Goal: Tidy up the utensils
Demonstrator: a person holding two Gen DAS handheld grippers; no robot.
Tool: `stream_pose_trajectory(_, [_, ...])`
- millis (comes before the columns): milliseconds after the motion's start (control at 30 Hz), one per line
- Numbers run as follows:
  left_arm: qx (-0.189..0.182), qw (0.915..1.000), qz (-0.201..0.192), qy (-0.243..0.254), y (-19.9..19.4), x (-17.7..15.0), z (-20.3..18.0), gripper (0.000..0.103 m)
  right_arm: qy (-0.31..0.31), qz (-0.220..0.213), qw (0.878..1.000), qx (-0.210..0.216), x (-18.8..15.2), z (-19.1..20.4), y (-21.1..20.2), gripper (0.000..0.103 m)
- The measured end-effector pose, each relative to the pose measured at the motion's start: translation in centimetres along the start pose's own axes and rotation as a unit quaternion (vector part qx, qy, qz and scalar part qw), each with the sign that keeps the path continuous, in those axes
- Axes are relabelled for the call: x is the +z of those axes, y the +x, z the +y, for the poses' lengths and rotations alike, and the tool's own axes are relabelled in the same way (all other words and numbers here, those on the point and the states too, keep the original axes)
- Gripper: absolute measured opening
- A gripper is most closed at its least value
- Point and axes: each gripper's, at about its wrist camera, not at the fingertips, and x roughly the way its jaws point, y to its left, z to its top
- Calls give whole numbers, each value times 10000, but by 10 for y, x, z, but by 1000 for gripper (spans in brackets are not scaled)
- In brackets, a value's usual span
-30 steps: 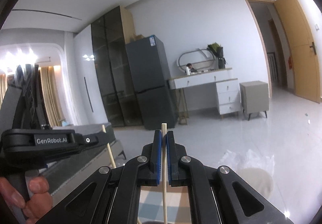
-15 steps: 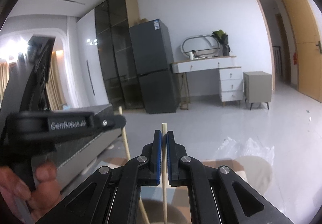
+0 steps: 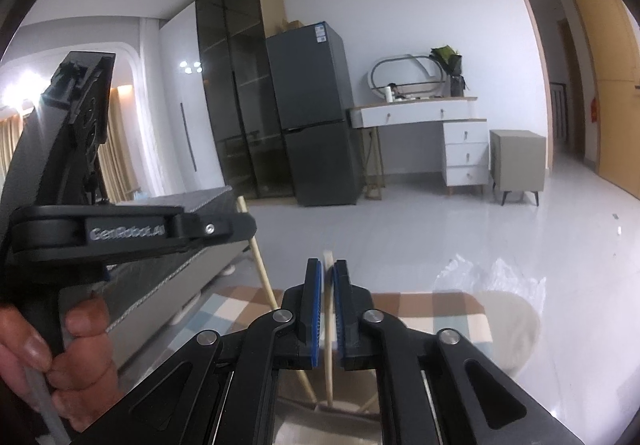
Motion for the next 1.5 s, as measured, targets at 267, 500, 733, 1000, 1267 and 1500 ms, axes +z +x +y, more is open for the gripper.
stream_pose_trajectory(267, [209,9993,264,-150,-41,3,-3,30,306,-32,9993,-193,5,-6,-42,25])
stream_pose_trajectory(500, [393,9991,-103,-145,-106,-4,-18,61,445,-111,9984,-339,4,1,-86,45])
stream_pose_trajectory(733, [701,9966,-435,-37,-157,-24,-30,76,378,-409,9980,-293,9,29,-129,73])
stream_pose_trajectory(1000, [1542,9842,-869,63,-181,-59,-19,93,260,-449,9986,-62,-6,60,-155,93])
stream_pose_trajectory(1267, [2029,9728,-1081,279,-178,-99,-7,97,151,-367,9992,-110,-34,85,-163,103])
stream_pose_trajectory(1500, [2215,9704,-910,304,-158,-135,17,98,-53,-144,9998,-122,-66,99,-159,103])
